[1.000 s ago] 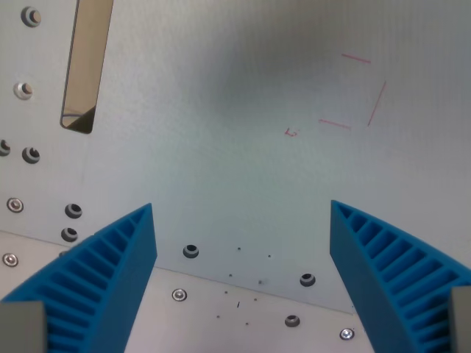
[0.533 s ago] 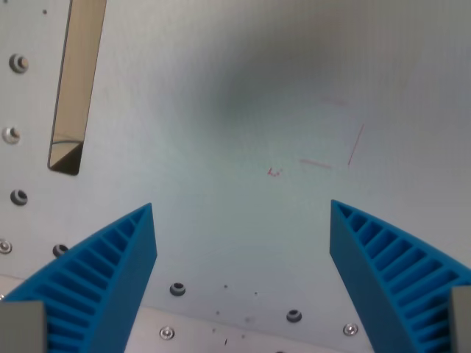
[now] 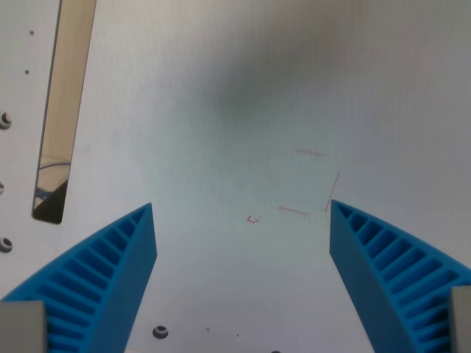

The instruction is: Move in base positive x

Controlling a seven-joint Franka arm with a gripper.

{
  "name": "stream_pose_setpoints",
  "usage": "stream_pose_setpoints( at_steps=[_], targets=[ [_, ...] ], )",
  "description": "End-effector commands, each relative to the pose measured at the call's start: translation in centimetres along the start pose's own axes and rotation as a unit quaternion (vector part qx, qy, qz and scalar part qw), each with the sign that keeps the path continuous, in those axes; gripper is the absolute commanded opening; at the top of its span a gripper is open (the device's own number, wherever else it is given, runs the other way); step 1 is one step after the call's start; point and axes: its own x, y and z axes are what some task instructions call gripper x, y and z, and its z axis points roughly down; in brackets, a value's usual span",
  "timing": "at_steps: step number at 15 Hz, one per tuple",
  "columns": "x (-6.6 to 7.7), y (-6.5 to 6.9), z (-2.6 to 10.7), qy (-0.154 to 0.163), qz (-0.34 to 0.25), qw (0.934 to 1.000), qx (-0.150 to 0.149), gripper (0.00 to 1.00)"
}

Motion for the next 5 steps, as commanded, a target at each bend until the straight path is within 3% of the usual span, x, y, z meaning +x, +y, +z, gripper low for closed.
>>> stream_pose_setpoints(
  at_steps=[1, 5],
  targets=[
    [1.7, 1.2, -0.3, -0.026, -0.009, 0.9996, 0.005, 1.0],
    [3.7, 2.3, 0.1, -0.026, -0.009, 0.9996, 0.005, 1.0]
  ],
)
